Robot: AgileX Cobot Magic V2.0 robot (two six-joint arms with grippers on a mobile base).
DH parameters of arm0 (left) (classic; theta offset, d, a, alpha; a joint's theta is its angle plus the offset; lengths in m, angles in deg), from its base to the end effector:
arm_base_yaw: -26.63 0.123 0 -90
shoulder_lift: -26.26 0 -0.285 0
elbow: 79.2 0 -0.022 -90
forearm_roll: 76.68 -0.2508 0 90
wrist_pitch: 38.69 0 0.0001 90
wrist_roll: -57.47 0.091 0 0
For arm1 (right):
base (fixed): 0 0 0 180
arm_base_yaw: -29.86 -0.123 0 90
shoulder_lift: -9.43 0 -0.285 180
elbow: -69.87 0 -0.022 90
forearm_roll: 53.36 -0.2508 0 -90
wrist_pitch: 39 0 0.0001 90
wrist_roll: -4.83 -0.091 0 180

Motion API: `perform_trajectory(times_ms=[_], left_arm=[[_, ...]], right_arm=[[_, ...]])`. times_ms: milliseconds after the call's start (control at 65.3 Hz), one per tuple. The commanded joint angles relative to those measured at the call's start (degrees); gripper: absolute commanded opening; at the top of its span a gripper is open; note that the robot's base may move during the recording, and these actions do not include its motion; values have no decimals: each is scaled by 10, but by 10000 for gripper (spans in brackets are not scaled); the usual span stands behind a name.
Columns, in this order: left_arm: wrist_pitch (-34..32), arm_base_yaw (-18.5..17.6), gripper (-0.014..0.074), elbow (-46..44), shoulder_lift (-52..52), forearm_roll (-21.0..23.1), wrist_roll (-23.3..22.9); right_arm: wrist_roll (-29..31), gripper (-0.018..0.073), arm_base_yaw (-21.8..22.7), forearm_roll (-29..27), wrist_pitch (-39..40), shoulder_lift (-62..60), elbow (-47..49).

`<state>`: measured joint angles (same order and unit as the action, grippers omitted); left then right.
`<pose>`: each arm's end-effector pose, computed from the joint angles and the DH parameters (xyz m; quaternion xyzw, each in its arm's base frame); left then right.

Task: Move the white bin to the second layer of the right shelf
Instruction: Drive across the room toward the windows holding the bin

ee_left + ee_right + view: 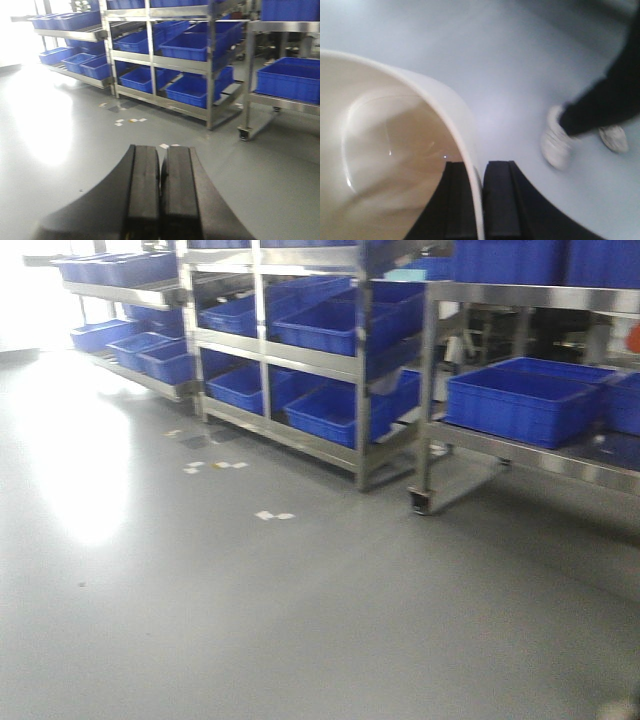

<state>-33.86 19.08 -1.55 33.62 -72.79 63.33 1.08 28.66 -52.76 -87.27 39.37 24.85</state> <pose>0.0557 -0.0079 0.2034 0.0607 0.7034 -0.0364 0.7072 0.0656 0.0007 0.3016 0.0184 0.8796 0.0154 0.4752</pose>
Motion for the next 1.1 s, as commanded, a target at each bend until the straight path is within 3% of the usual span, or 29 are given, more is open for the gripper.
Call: perform_trajectory(times_ms=[0,1087], left_arm=[[-48,-3,85,21,-8,3,-1],[-48,-3,85,21,-8,3,-1]], right_arm=[[2,53,0,-1,50,4,17],[2,53,0,-1,50,4,17]])
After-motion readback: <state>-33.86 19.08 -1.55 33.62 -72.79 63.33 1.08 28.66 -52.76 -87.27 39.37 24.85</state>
